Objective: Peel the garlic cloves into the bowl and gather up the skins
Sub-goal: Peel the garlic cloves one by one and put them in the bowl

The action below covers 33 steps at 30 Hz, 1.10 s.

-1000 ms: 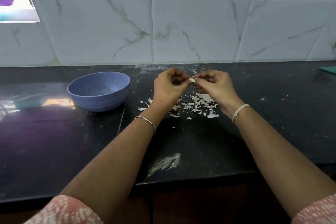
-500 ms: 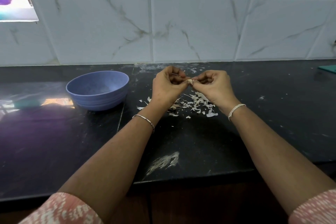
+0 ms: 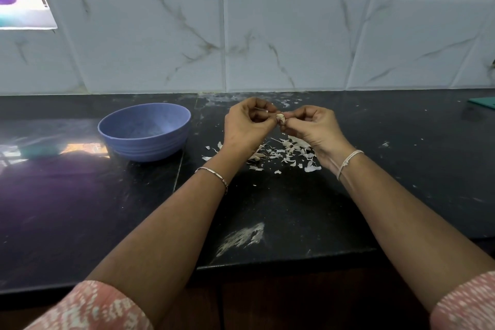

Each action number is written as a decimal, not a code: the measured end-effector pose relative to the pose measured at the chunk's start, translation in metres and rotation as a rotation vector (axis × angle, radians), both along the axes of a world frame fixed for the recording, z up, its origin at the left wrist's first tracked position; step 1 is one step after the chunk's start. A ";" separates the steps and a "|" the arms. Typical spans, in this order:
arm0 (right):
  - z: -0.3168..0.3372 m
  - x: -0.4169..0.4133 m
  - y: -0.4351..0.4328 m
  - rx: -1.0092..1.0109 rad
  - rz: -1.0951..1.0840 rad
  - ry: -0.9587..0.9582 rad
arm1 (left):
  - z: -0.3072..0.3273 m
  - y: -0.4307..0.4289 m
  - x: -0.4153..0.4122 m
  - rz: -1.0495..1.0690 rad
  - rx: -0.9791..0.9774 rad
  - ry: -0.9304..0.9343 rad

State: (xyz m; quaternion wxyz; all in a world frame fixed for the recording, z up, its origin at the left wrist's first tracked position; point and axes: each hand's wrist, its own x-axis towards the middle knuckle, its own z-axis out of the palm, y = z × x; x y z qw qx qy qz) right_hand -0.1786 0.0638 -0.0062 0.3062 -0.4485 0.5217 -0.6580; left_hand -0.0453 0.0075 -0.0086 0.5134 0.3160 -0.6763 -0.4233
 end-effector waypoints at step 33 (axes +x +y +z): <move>-0.002 0.003 -0.001 -0.052 -0.042 0.057 | -0.002 -0.002 -0.002 0.041 0.009 -0.058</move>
